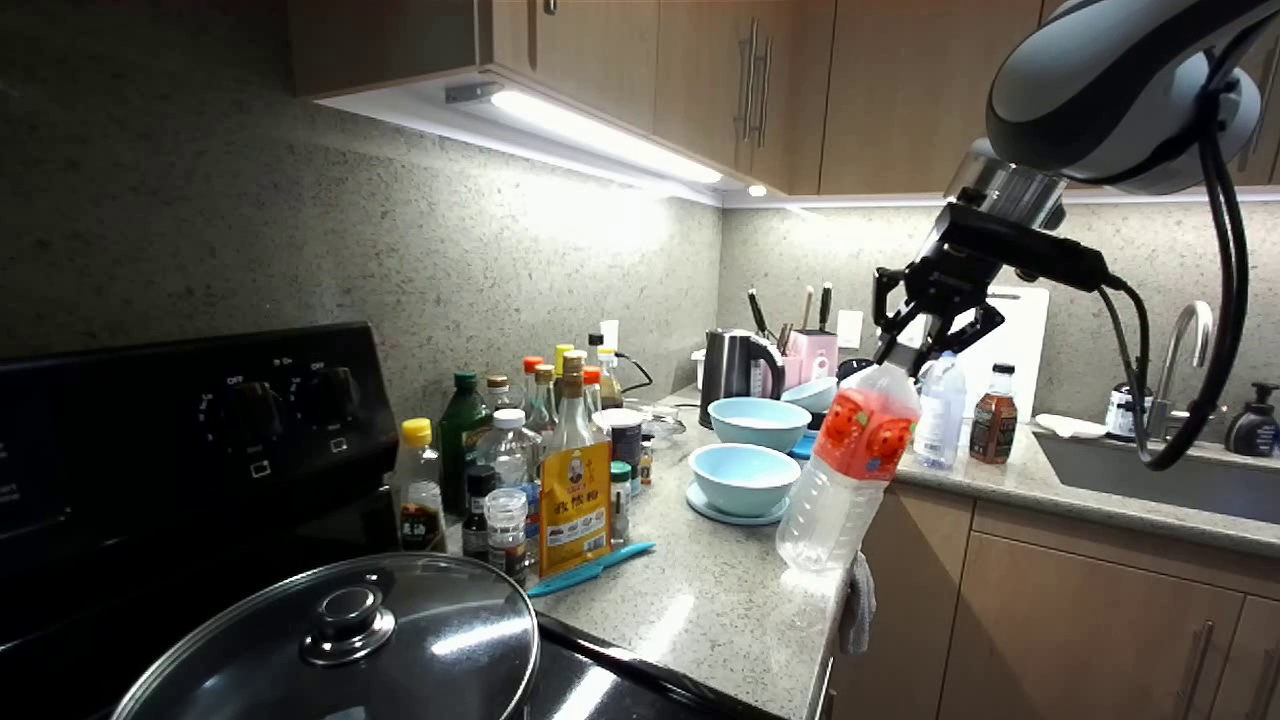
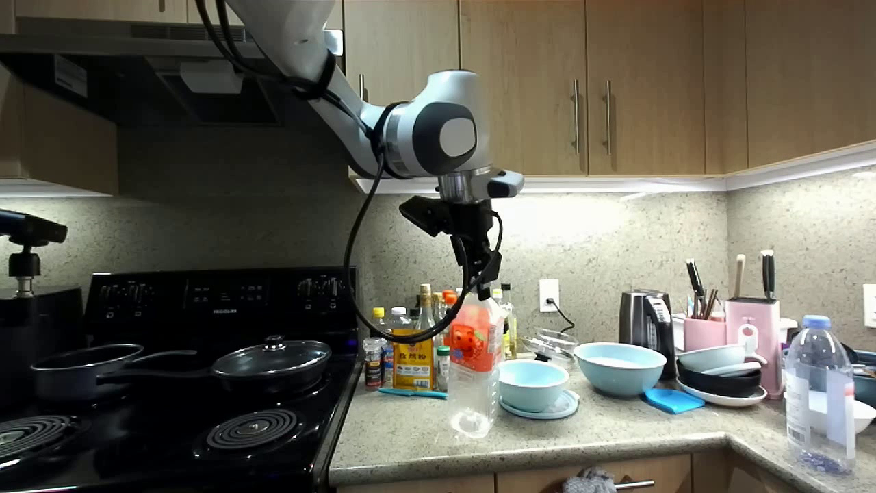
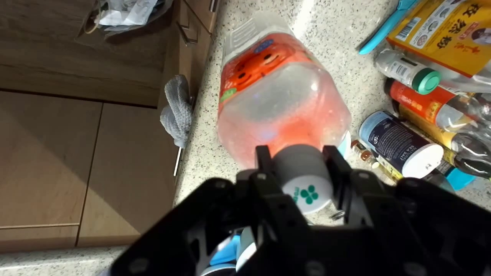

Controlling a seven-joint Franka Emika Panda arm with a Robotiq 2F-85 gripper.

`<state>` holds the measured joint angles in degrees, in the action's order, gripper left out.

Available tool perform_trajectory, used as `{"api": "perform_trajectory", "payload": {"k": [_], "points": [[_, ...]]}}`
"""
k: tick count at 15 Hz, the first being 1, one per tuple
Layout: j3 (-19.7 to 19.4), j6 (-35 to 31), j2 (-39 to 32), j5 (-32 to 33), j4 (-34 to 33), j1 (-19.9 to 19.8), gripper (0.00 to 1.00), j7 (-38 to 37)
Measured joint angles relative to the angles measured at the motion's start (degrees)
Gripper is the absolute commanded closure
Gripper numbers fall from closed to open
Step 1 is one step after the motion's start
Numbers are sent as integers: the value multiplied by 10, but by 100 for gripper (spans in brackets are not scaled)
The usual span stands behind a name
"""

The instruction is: Pick up the bottle from the counter and put it on the floor

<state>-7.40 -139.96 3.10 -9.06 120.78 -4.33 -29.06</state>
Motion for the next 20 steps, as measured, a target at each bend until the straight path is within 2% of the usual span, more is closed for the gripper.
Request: {"api": "perform_trajectory", "payload": {"k": [4,9,14,17,20], "points": [[0,7,-4,9,0,-1,88,0],[-2,30,-5,56,0,-16,88,-27],[-13,52,-4,61,1,-33,88,-38],[-23,73,-4,34,1,-40,88,-38],[-34,94,-8,-37,-1,-44,88,-24]]}}
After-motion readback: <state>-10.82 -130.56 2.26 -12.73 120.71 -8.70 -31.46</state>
